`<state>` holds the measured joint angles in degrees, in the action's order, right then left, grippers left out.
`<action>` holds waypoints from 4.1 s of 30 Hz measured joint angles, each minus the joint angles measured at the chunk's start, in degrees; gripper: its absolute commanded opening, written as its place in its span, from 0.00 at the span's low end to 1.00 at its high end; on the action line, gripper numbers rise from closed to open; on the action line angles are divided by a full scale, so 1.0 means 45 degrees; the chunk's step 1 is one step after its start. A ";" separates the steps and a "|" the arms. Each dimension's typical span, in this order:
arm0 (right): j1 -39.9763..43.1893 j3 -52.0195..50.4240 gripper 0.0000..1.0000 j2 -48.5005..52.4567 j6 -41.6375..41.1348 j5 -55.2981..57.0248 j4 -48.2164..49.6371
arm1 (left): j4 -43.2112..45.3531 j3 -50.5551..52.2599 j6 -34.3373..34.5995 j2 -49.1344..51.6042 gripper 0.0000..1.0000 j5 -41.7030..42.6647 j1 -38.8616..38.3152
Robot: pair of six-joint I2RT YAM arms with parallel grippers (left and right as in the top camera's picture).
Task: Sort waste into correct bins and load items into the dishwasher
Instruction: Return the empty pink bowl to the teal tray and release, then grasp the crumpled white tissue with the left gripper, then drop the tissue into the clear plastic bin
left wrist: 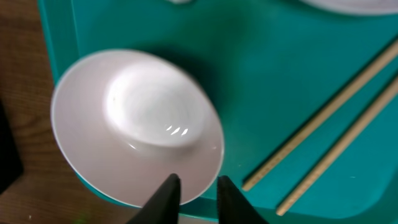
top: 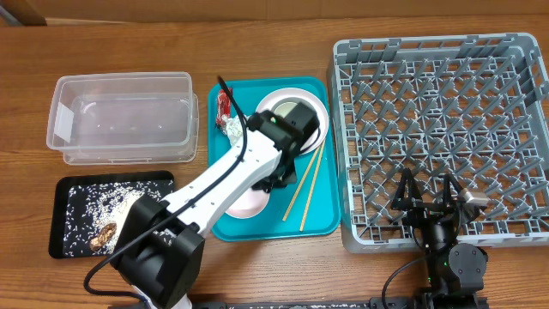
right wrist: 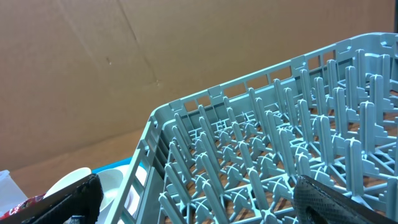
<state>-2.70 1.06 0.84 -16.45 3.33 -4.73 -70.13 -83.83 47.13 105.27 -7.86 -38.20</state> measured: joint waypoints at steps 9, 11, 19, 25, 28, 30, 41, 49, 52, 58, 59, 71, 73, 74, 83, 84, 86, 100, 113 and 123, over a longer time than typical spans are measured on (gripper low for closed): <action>0.0000 0.0000 1.00 0.0000 -0.0005 0.0005 0.0005 | 0.0330 -0.2341 -0.0801 -0.0146 0.68 -0.1069 0.1195; 0.0000 0.0000 1.00 0.0000 -0.0005 0.0000 0.0005 | 0.0661 -0.2424 -0.0860 -0.0180 0.69 -0.1175 0.1792; 0.0000 0.0000 1.00 0.0000 -0.0010 0.0005 0.0005 | 0.1967 -0.2438 -0.1530 -0.0102 0.66 -0.1049 0.3633; 0.0000 0.0000 1.00 0.0000 -0.0010 0.0005 0.0005 | 0.2467 -0.2453 -0.2234 0.0617 0.61 -0.0350 0.3672; 0.0000 0.0000 1.00 0.0000 -0.0005 0.0005 0.0000 | 0.2458 -0.2458 -0.2229 0.1277 0.55 -0.0175 0.3672; 0.0000 0.0000 1.00 0.0000 -0.0005 0.0005 0.0000 | 0.2424 -0.2453 -0.2229 0.1656 0.55 -0.0155 0.3677; 0.0000 0.0000 1.00 0.0000 0.0000 0.0000 0.0005 | 0.2108 -0.2453 -0.1802 0.3055 0.52 -0.0068 0.3677; 0.0000 0.0000 1.00 0.0000 -0.0010 0.0005 0.0000 | 0.2045 -0.2453 -0.1540 0.3128 0.04 -0.0049 0.3677; 0.0000 0.0000 1.00 0.0000 0.0000 0.0005 0.0000 | 0.1943 -0.2458 -0.1559 0.3128 0.04 -0.0044 0.3677; 0.0000 0.0000 1.00 0.0000 -0.0010 0.0000 0.0000 | 0.0797 -0.3079 -0.1559 0.3123 0.04 -0.0049 0.3677; 0.0000 0.0000 1.00 0.0000 -0.0005 0.0005 0.0000 | 0.0588 -0.3356 -0.1559 0.3123 0.04 -0.0049 0.3677; 0.0000 0.0000 1.00 0.0000 -0.0005 0.0000 0.0005 | -0.0024 -0.4716 -0.1559 0.0374 0.04 -0.0049 0.3677; 0.0000 0.0000 1.00 0.0000 -0.0010 0.0005 0.0000 | -0.0044 -0.4750 -0.1559 -0.0083 0.04 -0.0053 0.3677; 0.0000 0.0000 1.00 0.0000 -0.0005 0.0000 0.0000 | -0.0044 -0.4755 -0.1559 -0.0243 0.04 -0.0053 0.3682; 0.0000 0.0000 1.00 0.0000 -0.0005 0.0005 0.0000 | 0.0185 -0.4760 -0.1467 -0.1214 0.04 -0.0097 0.4823; 0.0000 0.0000 1.00 0.0000 0.0000 0.0005 0.0000 | 0.0219 -0.4760 -0.1467 -0.1360 0.04 -0.0112 0.5246; 0.0000 0.0000 1.00 0.0000 0.0000 0.0005 0.0005 | 0.0253 -0.4760 -0.1457 -0.1530 0.04 -0.0126 0.5916; 0.0000 0.0000 1.00 0.0000 -0.0005 0.0000 0.0000 | 0.1015 -0.4760 -0.1132 -0.1637 0.04 -0.0204 1.0545; 0.0000 0.0000 1.00 0.0000 -0.0005 0.0005 0.0005 | 0.1039 -0.4760 -0.1501 -0.0602 1.00 0.0544 1.1001; 0.0000 0.0000 1.00 0.0000 -0.0010 0.0010 0.0000 | 0.1525 -0.4760 -0.4813 -0.0486 0.70 0.4828 1.0137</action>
<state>-2.70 1.06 0.84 -16.49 3.38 -4.73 -63.26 -105.25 25.47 103.09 13.87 7.42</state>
